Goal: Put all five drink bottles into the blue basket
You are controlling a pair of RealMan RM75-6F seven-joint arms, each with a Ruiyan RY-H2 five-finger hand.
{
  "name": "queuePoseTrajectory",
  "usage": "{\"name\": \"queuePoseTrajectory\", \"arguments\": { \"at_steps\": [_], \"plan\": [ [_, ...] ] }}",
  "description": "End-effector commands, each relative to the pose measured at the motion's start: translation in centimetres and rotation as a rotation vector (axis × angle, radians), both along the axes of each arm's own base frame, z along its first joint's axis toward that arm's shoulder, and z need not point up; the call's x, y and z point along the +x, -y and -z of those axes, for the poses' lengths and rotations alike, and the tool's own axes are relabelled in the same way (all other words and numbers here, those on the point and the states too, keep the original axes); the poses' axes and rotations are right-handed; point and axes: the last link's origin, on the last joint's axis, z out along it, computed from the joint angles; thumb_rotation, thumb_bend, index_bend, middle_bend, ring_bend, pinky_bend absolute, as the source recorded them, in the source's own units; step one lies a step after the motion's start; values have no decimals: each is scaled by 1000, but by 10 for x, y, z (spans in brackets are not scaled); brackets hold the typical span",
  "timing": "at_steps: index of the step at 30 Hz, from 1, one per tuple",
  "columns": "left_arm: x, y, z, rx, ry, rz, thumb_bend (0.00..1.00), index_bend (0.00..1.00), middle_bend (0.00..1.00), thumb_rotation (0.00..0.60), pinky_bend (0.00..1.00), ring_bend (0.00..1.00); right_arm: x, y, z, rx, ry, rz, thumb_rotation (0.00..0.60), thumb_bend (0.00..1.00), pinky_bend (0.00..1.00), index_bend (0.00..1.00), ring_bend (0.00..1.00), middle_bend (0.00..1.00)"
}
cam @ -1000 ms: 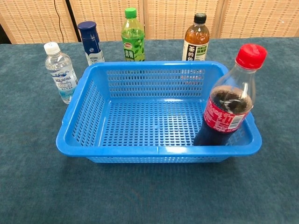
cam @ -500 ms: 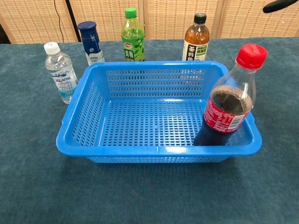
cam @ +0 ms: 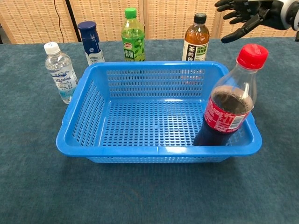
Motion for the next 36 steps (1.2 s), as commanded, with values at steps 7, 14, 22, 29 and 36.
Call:
{"name": "queuePoseTrajectory", "arguments": {
  "at_steps": [7,14,22,29,36],
  "plan": [
    [-1,-3,1,17,-9,-14,0,0,0,600,0,0,22,15,47,44,11,-28,600,0,0,0,0,0],
    [-5,-9,2,15,-15,-45,0,0,0,600,0,0,36,31,64,38,45,5,600,0,0,0,0,0],
    [-9,-15,3,16,-19,-78,0,0,0,600,0,0,42,47,80,-25,51,57,600,0,102,20,38,41],
    [-9,-17,4,15,-22,-84,0,0,0,600,0,0,39,44,86,-20,68,61,600,56,630,452,513,514],
    [-8,-16,3,15,-13,-76,0,0,0,600,0,0,42,41,80,-63,85,-3,600,284,758,588,633,647]
  ]
}}
